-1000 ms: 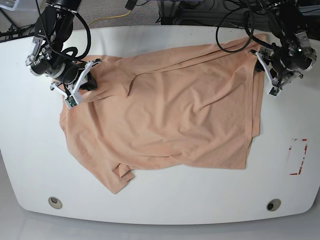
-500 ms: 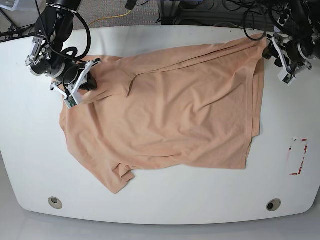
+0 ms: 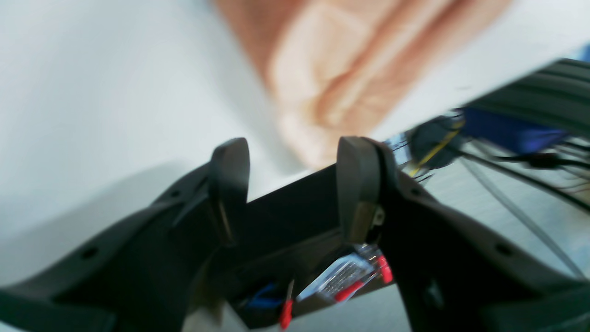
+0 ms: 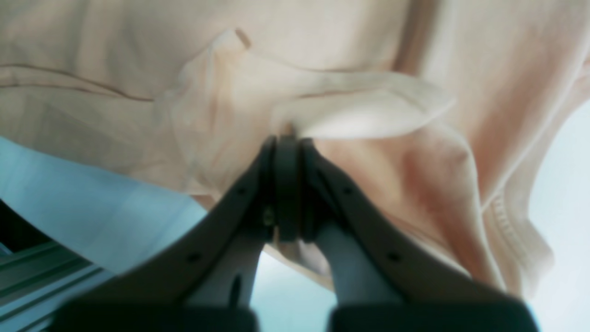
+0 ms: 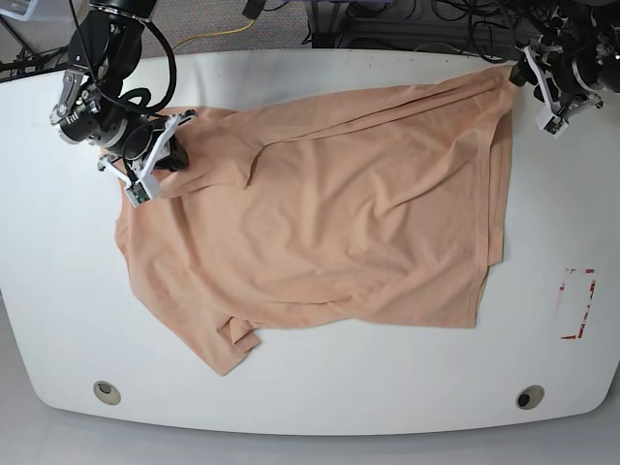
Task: Fold the T-shirt properly
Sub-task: 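Move the left gripper inward along the shirt edge and regrasp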
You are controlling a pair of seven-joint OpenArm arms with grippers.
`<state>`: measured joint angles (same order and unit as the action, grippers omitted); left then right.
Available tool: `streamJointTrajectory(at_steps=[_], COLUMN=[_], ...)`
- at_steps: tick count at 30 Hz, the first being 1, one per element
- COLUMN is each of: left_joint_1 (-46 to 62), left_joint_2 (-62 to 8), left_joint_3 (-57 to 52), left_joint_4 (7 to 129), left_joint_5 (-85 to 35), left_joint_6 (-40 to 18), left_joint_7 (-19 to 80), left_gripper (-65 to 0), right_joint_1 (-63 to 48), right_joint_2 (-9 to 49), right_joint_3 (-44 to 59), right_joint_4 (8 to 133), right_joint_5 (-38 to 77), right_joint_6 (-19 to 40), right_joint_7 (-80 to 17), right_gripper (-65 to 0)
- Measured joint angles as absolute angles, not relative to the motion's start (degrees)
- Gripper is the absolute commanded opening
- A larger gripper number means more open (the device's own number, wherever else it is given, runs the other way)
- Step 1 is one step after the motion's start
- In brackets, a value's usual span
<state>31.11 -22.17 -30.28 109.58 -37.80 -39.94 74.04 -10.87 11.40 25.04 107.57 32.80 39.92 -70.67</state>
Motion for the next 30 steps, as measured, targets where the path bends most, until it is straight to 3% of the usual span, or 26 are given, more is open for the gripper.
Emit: streamJointTrajectory(at_steps=[9,30], left_joint_1=[30.96,28.12], left_joint_2=[-20.51,-18.41], left_joint_3=[-30.06,-26.09], left_joint_4=[101.34,101.45], left_joint_5=[-35.75,-36.67], left_joint_6=[-39.94,-39.92], left_joint_7=[74.08,73.03], left_gripper=[-36.7,-36.9], right_joint_1=[-10.90,-10.90], right_joint_2=[11.42,11.44], right_joint_3=[25.04,25.08], right_joint_4=[107.57,107.57], right_joint_5=[32.75,32.77], right_joint_6=[39.90,39.90], right_joint_7=[-70.72,-70.70], right_gripper=[-65.0,-65.0])
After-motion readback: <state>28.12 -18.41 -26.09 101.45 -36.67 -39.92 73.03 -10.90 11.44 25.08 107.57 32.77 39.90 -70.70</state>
